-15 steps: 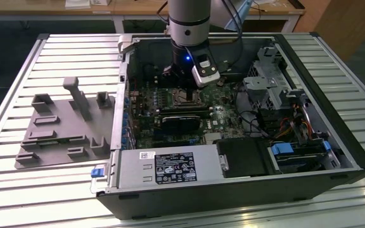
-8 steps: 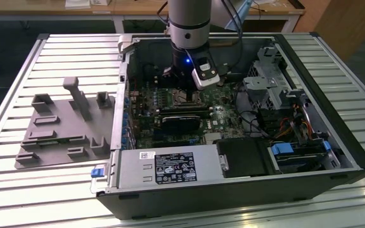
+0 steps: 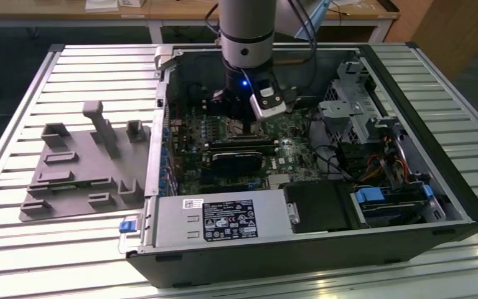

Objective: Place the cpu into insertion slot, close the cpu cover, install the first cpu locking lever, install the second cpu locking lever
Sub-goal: 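Install the second cpu locking lever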

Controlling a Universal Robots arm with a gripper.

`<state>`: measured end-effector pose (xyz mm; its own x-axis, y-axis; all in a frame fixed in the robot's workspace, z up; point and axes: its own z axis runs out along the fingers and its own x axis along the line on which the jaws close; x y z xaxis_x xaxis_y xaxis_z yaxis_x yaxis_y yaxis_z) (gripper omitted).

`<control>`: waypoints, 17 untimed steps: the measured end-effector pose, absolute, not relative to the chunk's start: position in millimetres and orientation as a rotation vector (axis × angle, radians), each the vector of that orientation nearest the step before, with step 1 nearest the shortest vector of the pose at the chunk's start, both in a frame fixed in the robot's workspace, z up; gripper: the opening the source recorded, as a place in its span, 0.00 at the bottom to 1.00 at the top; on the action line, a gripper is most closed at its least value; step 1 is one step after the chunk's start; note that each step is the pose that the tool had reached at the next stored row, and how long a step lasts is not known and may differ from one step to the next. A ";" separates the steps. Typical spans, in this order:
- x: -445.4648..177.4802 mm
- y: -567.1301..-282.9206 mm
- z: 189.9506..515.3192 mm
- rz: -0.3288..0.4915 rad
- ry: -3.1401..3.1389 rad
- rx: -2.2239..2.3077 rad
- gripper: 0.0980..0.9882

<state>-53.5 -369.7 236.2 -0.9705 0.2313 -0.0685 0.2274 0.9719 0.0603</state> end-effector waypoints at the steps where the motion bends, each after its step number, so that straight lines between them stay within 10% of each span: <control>1: -54.3 -369.7 235.5 0.083 3.045 0.355 0.00; 17: -62.2 -371.3 227.7 0.104 3.046 0.356 0.00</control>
